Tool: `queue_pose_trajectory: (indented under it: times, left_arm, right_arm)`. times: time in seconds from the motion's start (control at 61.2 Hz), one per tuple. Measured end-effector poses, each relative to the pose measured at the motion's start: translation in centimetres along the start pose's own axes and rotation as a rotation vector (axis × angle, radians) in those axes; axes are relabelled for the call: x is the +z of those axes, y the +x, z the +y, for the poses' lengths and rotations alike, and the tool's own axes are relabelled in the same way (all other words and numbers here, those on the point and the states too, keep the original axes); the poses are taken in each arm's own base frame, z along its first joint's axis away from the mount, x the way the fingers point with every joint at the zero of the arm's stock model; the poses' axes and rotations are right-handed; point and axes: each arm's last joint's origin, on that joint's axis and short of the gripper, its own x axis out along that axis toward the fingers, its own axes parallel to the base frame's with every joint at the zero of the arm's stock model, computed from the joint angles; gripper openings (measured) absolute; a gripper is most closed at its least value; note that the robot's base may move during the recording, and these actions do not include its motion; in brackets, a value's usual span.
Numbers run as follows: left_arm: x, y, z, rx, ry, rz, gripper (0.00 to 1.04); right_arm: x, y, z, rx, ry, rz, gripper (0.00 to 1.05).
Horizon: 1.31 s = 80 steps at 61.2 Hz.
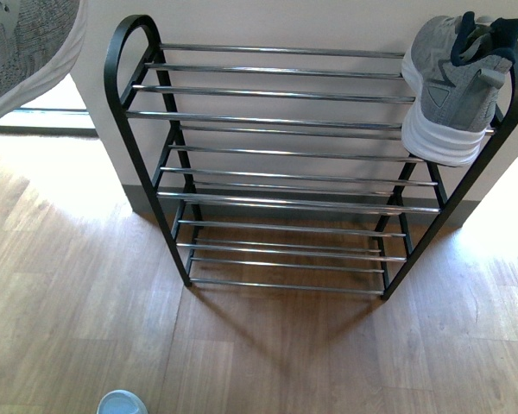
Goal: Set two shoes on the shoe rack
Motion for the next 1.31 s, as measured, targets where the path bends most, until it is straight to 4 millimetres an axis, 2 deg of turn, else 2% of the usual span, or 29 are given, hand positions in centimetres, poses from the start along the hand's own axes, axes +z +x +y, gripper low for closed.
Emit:
queue_pose_trajectory:
  times: [0.327,0.768,1.177,1.308]
  left_arm:
    - [0.0,0.0,0.0,0.000,0.000,0.000,0.02]
    - [0.0,0.0,0.0,0.000,0.000,0.000,0.02]
    - [0.0,0.0,0.1,0.015,-0.001,-0.004,0.02]
    - [0.0,0.0,0.1,0.012,-0.001,-0.004,0.02]
  right_arm:
    - [-0.3,-1.3,0.0,0.000,0.000,0.005,0.02]
    - [-0.3,-1.4,0.0,0.000,0.000,0.003,0.02]
    - [-0.3,-1.4,0.0,0.005,-0.002,0.003,0.75]
    - [-0.3,-1.4,0.0,0.003,-0.002,0.003,0.95]
